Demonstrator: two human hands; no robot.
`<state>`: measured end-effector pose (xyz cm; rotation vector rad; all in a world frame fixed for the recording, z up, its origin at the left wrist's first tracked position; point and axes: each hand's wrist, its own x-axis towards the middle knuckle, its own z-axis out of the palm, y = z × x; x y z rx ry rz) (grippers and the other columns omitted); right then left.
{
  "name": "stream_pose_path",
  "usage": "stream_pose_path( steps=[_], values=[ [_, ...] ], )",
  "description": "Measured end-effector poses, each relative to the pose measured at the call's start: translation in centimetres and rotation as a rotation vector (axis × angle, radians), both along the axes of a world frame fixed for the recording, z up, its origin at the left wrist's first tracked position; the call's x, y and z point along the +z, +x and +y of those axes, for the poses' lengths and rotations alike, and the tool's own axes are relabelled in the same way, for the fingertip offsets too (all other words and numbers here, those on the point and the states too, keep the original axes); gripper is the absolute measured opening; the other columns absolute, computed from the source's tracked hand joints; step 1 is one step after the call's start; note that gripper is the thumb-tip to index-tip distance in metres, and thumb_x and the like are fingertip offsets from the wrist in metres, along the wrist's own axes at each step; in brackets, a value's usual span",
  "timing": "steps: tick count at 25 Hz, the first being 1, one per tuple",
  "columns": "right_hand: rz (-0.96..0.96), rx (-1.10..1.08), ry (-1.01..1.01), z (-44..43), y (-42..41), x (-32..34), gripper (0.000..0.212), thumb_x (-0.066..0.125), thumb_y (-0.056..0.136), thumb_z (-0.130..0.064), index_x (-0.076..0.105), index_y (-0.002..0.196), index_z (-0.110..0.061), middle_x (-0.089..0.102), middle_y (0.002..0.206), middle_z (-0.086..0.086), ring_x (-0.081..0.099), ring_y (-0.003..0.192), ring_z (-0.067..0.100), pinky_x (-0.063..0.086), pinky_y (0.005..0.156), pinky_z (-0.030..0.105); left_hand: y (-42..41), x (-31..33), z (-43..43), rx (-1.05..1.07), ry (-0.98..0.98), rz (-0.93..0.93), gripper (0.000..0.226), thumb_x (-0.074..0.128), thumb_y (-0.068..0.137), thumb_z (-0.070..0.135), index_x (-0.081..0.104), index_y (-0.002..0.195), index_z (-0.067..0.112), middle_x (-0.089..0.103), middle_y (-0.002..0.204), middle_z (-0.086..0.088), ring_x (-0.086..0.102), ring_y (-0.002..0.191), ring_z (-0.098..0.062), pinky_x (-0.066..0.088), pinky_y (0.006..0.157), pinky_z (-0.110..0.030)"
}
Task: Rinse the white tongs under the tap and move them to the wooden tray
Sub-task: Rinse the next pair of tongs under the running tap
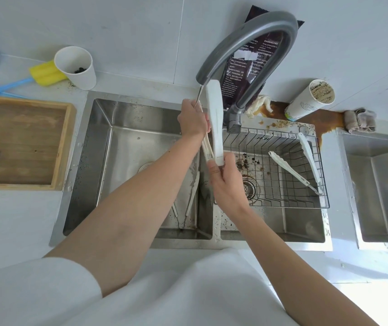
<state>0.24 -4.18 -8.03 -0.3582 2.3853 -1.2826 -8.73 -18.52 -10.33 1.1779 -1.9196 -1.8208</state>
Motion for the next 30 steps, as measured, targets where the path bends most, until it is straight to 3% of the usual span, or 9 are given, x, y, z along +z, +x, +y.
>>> stream_pose_path(
  steps=[3,7,12,15,17,19,22,28,30],
  values=[
    [-0.115,-0.099,-0.014,0.2,-1.2,0.0,0.024,0.038,0.105,-0.034,0.038,0.093,-0.013,0.046,0.070,0.002,0.042,0.061,0.017,0.036,0.054,0.037,0.7,-0.2,1.1,-0.045,0.177,0.024,0.037,0.030,0.100,0.003,0.032,0.137,0.008,0.057,0.086,-0.004,0.050,0.054,-0.007,0.043,0.044,-0.016],
    [-0.161,-0.121,-0.018,0.1,-1.6,0.0,0.024,0.034,0.105,-0.038,0.034,0.086,-0.025,0.043,0.071,-0.004,0.039,0.061,0.013,0.033,0.049,0.030,1.7,-1.2,1.7,-0.087,0.219,0.089,0.059,0.030,0.098,-0.003,0.013,0.151,0.017,0.054,0.099,-0.002,0.052,0.050,-0.003,0.047,0.044,-0.018],
    [-0.179,-0.108,-0.047,-0.4,-1.5,-0.1,0.022,0.035,0.106,-0.034,0.033,0.087,-0.024,0.043,0.071,-0.005,0.042,0.058,0.008,0.037,0.053,0.028,2.4,-0.7,1.8,-0.162,0.190,0.081,0.053,0.031,0.099,-0.003,0.019,0.147,0.017,0.053,0.107,-0.008,0.054,0.053,-0.008,0.046,0.041,-0.019],
    [-0.200,-0.043,-0.056,-0.7,-0.7,-0.1,0.021,0.036,0.106,-0.032,0.031,0.090,-0.021,0.045,0.073,0.000,0.043,0.059,0.009,0.039,0.051,0.024,1.7,0.5,1.6,-0.018,0.183,-0.055,0.018,0.028,0.104,0.007,0.044,0.108,0.012,0.056,0.095,-0.011,0.047,0.046,-0.008,0.037,0.034,-0.016],
    [-0.200,0.029,-0.066,-0.9,-0.2,-0.1,0.021,0.036,0.106,-0.031,0.028,0.090,-0.019,0.040,0.075,0.005,0.038,0.065,0.015,0.040,0.055,0.026,1.4,0.5,0.9,0.039,0.109,-0.094,0.025,0.028,0.107,0.015,0.050,0.097,0.005,0.059,0.093,-0.019,0.058,0.062,-0.015,0.044,0.046,-0.014],
    [-0.207,0.075,-0.076,-1.3,0.1,0.1,0.023,0.036,0.106,-0.029,0.027,0.087,-0.022,0.034,0.073,0.003,0.033,0.065,0.016,0.036,0.059,0.034,1.3,-0.4,0.2,0.003,0.092,-0.101,0.041,0.030,0.107,0.020,0.056,0.105,-0.011,0.063,0.104,-0.031,0.064,0.090,-0.037,0.054,0.078,-0.038],
    [-0.218,0.112,-0.095,-1.3,0.3,0.4,0.024,0.036,0.107,-0.025,0.028,0.083,-0.025,0.031,0.069,-0.002,0.029,0.059,0.012,0.028,0.055,0.036,1.5,-0.7,-0.4,0.004,0.270,-0.108,0.041,0.034,0.104,0.022,0.056,0.118,-0.010,0.059,0.119,-0.036,0.060,0.107,-0.047,0.047,0.095,-0.060],
    [-0.309,0.016,-0.133,-0.5,-0.2,0.1,0.025,0.033,0.105,-0.008,0.030,0.084,-0.021,0.040,0.086,0.006,0.033,0.063,0.009,0.032,0.055,0.019,2.3,0.4,0.2,-0.123,0.292,-0.088,0.035,0.035,0.097,0.004,0.043,0.131,0.005,0.060,0.118,-0.014,0.064,0.099,-0.027,0.054,0.086,-0.045],
    [-0.290,-0.002,-0.131,-0.4,-0.5,0.0,0.023,0.034,0.106,-0.011,0.032,0.085,-0.020,0.040,0.088,0.007,0.035,0.064,0.008,0.034,0.056,0.019,2.8,0.1,0.4,-0.114,0.285,-0.043,0.041,0.036,0.099,0.008,0.038,0.140,0.011,0.050,0.132,-0.008,0.056,0.114,-0.022,0.047,0.095,-0.037]
  ],
)
